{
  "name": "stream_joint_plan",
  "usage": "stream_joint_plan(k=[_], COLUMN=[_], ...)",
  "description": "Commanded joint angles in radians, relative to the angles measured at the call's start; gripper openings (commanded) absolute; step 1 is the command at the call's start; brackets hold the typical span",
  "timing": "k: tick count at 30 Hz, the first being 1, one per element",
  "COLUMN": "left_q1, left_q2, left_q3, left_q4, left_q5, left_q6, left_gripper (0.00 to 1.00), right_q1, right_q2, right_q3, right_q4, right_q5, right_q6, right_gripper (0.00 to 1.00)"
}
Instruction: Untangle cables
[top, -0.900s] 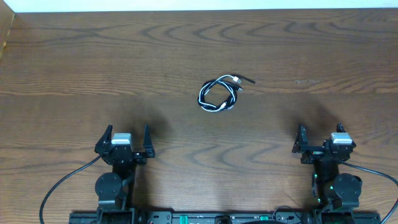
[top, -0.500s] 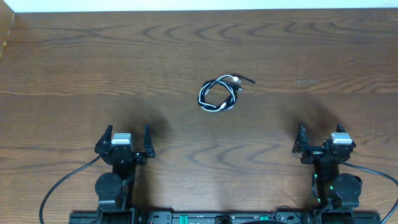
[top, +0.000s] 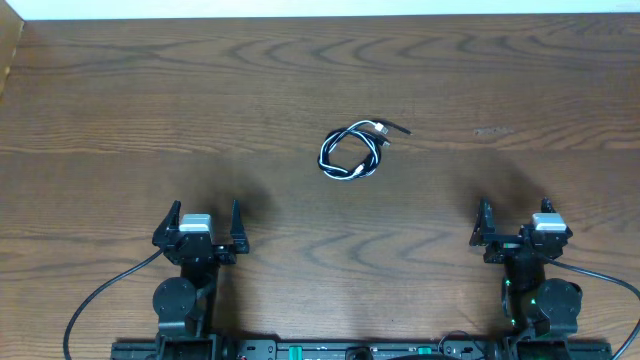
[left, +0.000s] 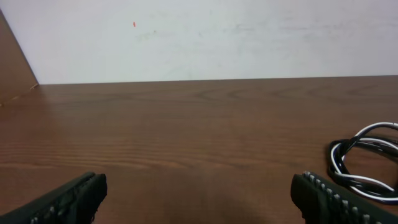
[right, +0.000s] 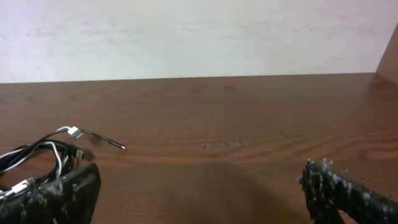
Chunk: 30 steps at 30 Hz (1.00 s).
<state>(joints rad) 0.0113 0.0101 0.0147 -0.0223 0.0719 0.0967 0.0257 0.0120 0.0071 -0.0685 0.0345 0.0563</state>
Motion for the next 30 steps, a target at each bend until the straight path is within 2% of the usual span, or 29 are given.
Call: stream_joint_plan(k=[1,25,30], left_q1=[0.003,0.003,0.003], left_q2=[-0.005,-0.005,-0.005], left_q3=[-0.011,-0.011,-0.011], left_q4=[-0.044,-0.044,-0.044], left_q5=[0.005,0.005,0.006], left_q6=[-0.012,-0.012,-0.012], left_gripper=[0.99,0.99,0.99], right_q1=[0.008,0.008,0.008], right_q2=[-0.005,-0.005,-0.005], right_q3=[-0.002,-0.002,-0.002], right_q4=[-0.003,-0.003,0.01], right_q5=[0.008,0.008,0.123], right_q6=[-0.013,-0.012,-0.013], right_gripper=[0.99,0.99,0.99])
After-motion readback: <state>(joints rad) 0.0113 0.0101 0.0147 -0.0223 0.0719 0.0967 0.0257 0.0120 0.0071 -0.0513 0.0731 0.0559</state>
